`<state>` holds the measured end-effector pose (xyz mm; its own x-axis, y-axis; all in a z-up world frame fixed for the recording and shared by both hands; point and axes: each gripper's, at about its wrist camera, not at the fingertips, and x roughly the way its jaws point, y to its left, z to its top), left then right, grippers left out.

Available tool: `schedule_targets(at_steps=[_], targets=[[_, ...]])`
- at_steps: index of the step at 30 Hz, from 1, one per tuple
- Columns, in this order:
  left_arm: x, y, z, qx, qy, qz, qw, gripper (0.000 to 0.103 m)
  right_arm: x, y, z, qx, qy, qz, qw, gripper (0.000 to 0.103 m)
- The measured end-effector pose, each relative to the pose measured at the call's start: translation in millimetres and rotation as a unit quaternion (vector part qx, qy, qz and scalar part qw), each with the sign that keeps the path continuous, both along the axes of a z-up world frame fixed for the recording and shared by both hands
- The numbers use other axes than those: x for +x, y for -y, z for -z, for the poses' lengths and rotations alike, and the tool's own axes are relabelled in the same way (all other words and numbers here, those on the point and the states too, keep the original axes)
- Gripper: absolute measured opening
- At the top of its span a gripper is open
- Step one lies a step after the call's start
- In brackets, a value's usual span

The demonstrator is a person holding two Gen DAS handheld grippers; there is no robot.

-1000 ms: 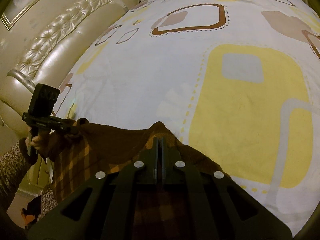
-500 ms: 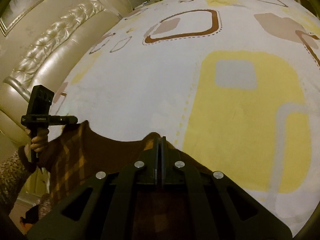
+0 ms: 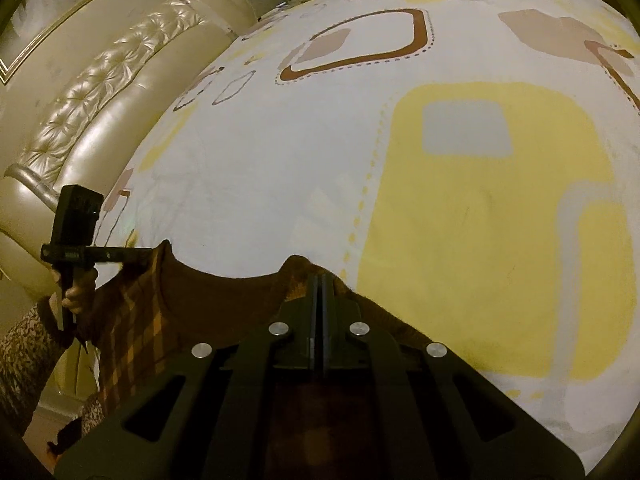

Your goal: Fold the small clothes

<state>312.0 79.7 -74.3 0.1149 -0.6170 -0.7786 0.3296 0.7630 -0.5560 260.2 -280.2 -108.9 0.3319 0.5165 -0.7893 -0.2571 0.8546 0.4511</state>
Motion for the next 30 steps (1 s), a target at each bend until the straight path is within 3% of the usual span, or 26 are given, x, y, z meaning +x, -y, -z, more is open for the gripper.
schedule_targets(at_steps=[2,3,9,12,15,19,21,23,25,26,30], targets=[[-2,8,-1,0.041,0.020,0.012,0.9989,0.022,0,0,0,0.002,0.000,0.001,1.000,0.001],[-1,7,1,0.049,0.020,0.011,0.9986,0.006,-1,1,-1,0.002,0.001,0.001,1.000,0.001],[-3,7,-3,0.088,0.052,-0.002,0.9947,0.004,-2,4,-9,-0.004,0.027,0.013,1.000,0.001],[-2,5,-6,0.108,0.079,-0.019,0.9908,0.003,-3,6,-10,-0.010,0.036,0.028,0.999,0.001],[3,-1,0,0.113,0.072,-0.037,0.9903,0.003,0,7,1,-0.018,0.024,0.039,0.999,0.001],[-2,3,-4,0.127,0.094,-0.030,0.9870,0.005,2,8,9,-0.006,0.009,0.047,0.999,0.001],[-5,-5,-13,0.103,0.093,-0.042,0.9894,0.007,0,14,1,0.003,0.013,0.068,0.998,0.002],[-12,-20,-26,0.094,0.108,-0.049,0.9885,0.011,-6,21,-10,0.013,0.023,0.080,0.996,0.003],[-20,-36,-33,0.084,0.110,-0.046,0.9893,0.031,-17,27,-25,0.034,0.030,0.086,0.995,0.003],[-26,-49,-34,0.072,0.099,-0.040,0.9917,0.036,-23,29,-29,0.040,0.032,0.087,0.995,0.004],[-49,-84,-29,0.110,0.092,-0.039,0.9889,0.038,-62,30,-43,0.054,0.037,0.077,0.995,0.011]])
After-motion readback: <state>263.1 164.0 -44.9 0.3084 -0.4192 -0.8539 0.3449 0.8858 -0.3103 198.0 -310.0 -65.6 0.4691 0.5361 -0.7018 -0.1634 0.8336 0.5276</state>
